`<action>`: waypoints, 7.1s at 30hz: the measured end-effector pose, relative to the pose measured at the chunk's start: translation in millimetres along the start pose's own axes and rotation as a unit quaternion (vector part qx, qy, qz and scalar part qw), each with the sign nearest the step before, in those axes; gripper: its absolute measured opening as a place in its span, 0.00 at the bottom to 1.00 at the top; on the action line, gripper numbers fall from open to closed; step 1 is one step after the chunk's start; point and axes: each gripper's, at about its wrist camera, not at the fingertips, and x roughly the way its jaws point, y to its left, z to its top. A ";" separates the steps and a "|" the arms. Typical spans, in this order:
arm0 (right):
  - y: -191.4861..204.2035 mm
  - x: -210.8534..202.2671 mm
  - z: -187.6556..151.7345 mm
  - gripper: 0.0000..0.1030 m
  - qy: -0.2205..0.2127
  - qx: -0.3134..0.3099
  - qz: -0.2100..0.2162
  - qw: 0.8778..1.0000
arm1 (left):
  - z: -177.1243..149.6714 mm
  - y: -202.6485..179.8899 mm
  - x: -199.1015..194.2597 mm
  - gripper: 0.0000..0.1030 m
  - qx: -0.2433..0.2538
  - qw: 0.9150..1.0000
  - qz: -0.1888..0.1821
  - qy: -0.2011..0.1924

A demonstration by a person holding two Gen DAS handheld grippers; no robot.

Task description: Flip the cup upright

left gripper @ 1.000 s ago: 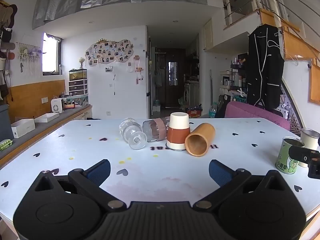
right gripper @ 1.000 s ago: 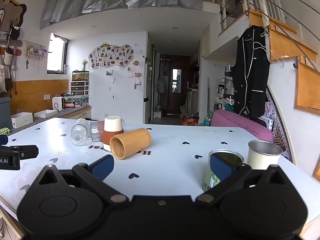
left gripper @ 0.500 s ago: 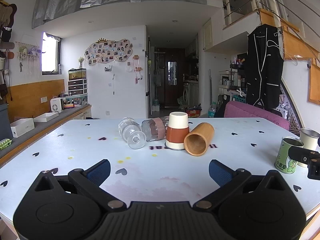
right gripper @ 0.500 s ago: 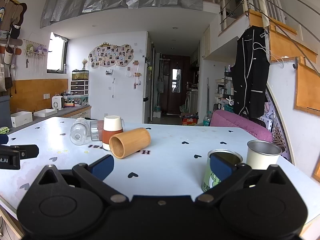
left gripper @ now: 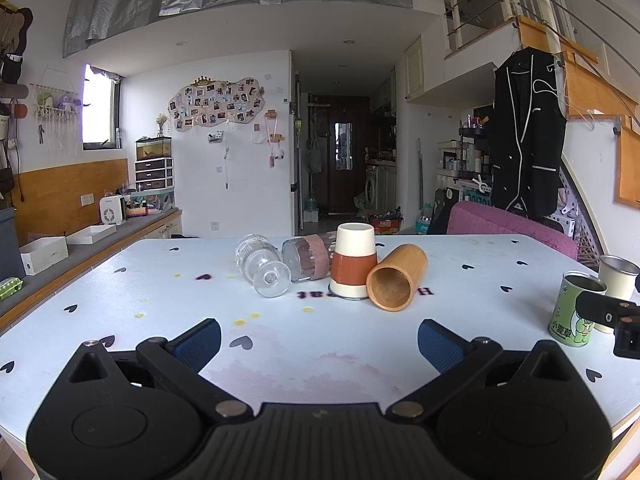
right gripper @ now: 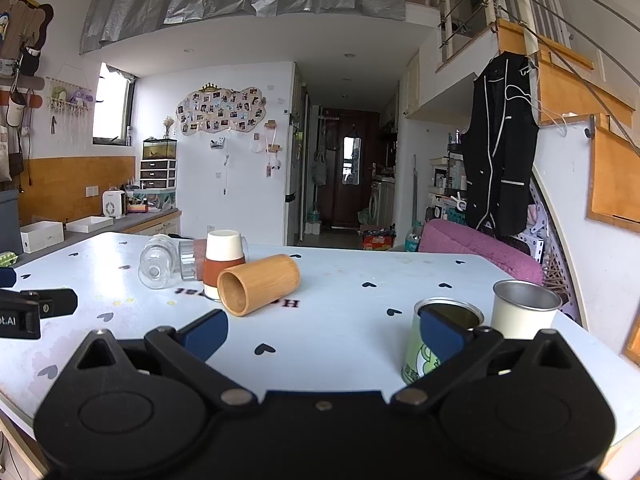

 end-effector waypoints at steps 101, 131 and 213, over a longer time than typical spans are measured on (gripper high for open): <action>47.0 248.9 4.9 0.71 0.324 0.353 0.090 0.873 | -23.2 62.3 7.0 1.00 -0.065 0.996 0.053 0.033; 47.9 101.2 -3.6 0.70 0.322 -0.005 0.224 0.920 | 36.5 -22.6 148.1 1.00 -0.018 0.972 -0.162 0.169; 35.0 44.0 -37.3 0.77 0.054 -0.038 0.175 0.982 | 51.1 -77.8 88.2 0.69 0.038 0.963 -0.221 0.149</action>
